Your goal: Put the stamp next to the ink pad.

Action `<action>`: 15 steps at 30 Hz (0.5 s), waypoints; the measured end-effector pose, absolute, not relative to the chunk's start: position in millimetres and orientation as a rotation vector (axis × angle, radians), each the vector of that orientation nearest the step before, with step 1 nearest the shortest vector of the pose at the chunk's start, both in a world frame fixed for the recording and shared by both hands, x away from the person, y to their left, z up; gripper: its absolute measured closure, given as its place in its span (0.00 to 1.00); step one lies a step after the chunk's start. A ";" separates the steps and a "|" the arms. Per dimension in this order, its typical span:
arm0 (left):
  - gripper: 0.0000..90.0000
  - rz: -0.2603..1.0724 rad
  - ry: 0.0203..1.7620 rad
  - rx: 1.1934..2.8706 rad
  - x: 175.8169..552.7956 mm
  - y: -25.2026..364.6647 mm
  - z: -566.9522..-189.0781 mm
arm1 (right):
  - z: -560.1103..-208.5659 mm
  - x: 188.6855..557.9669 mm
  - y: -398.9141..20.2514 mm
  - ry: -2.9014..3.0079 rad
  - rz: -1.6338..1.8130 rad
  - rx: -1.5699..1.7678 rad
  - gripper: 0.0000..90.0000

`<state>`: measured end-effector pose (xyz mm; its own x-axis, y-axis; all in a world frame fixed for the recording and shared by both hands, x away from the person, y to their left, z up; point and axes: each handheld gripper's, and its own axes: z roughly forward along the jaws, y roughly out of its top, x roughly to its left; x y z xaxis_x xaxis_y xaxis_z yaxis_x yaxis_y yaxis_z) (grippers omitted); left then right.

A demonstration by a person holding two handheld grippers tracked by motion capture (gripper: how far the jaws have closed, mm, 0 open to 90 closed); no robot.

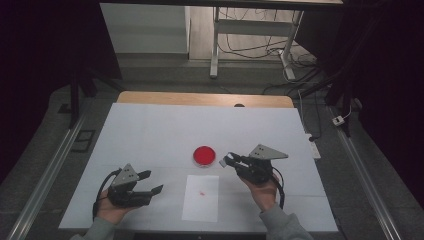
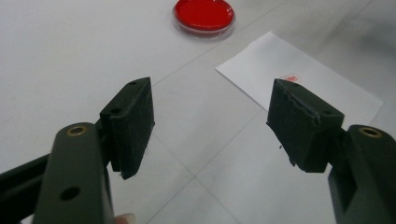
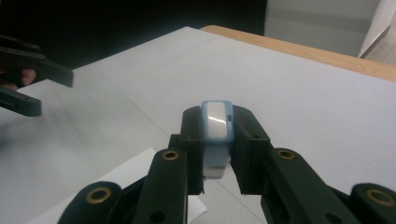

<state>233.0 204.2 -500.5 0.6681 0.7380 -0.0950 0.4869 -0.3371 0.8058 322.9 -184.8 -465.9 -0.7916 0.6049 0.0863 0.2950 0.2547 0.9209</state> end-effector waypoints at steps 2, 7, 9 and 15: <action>0.36 0.365 0.955 2.005 231.3 206.8 -501.6 | -467.8 325.3 -185.0 2.250 1.526 0.833 0.83; 0.36 0.367 0.966 2.005 228.5 211.1 -503.5 | -471.9 330.0 -183.7 2.260 1.481 0.837 0.83; 0.36 0.366 0.973 2.004 227.8 212.9 -504.8 | -475.4 334.0 -181.5 2.265 1.441 0.837 0.83; 0.36 0.366 0.985 2.009 225.7 216.8 -507.3 | -483.5 347.2 -178.5 2.274 1.357 0.855 0.83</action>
<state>225.7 216.8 -507.3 0.6478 0.7555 -0.0983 0.5079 -0.3321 0.7948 347.2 -178.5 -483.5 -0.7537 0.6572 0.0035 0.3151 0.3567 0.8795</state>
